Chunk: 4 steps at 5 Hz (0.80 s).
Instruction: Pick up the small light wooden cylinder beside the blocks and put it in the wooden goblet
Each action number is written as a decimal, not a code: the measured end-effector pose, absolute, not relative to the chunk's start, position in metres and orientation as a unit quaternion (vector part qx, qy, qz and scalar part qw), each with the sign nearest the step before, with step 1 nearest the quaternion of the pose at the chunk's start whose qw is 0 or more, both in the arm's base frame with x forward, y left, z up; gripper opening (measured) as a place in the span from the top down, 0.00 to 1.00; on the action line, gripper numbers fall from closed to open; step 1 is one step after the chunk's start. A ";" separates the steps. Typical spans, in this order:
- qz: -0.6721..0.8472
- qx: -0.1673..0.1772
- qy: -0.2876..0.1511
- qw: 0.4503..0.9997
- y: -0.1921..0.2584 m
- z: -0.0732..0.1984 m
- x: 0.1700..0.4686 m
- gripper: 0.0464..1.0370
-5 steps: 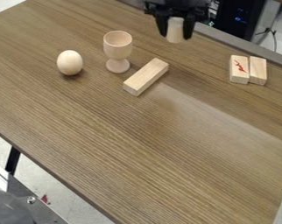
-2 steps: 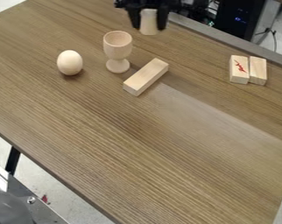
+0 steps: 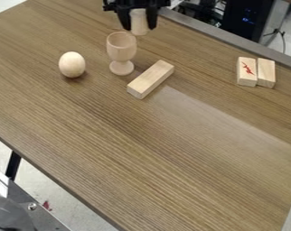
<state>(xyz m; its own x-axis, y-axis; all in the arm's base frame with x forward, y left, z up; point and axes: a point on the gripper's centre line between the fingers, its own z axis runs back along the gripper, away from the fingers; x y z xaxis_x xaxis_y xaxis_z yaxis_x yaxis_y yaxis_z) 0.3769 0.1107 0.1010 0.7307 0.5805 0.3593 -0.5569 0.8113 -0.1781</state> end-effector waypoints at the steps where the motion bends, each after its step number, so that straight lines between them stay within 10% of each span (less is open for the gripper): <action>1: 0.318 -0.039 -0.184 0.929 0.115 0.096 0.375 0.47; 4: 0.340 -0.036 -0.165 0.925 0.126 0.091 0.362 0.47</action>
<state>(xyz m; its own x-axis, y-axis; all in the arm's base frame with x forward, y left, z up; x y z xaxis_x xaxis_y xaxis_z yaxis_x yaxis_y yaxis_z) 0.3624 0.1262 0.0906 0.7143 0.6412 0.2805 -0.6173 0.7661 -0.1791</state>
